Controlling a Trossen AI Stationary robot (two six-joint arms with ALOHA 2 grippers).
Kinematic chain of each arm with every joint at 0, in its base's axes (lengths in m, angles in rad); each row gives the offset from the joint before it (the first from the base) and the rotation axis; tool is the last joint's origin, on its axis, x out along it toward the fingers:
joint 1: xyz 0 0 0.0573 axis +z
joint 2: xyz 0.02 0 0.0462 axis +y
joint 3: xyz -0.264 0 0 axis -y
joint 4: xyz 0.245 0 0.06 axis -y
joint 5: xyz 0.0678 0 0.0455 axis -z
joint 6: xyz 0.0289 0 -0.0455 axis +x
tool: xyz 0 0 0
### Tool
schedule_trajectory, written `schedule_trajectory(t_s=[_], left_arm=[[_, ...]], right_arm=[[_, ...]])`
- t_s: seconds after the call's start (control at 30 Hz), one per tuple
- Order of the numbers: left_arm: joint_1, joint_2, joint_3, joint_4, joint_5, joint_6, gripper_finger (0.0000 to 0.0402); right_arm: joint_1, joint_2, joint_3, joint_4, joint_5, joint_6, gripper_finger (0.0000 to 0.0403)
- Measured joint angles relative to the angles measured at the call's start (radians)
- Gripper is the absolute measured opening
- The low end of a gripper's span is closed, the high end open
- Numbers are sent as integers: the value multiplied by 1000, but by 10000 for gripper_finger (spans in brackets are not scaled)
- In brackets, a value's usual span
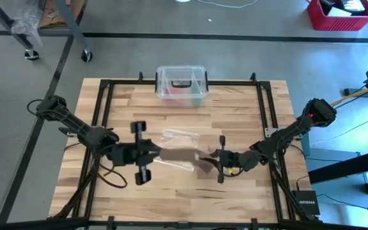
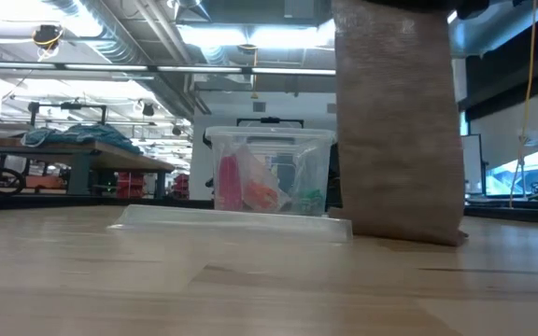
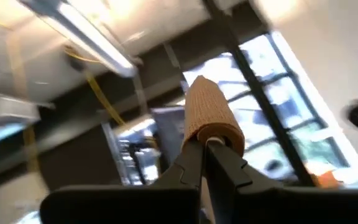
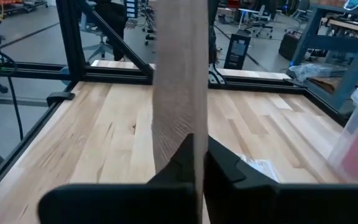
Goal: Roll bandage
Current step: Roll the brown bandage
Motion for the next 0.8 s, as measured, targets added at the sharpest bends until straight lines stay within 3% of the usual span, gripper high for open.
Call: schedule_trajectory(t_s=[0.13, 0.33, 0.6, 0.8], left_arm=[[0, 0, -1, 77, -168, 147, 0], [3, 0, -1, 65, -360, 282, 0], [55, 0, -1, 25, -456, 355, 0], [91, 9, -21, -107, -573, 356, 0]], right_arm=[[53, 0, 26, -3, 50, -50, 6], [128, -1, 78, -19, 56, -97, 4], [206, 20, 136, -35, 100, -105, 3], [210, 92, 284, -142, 91, -233, 2]])
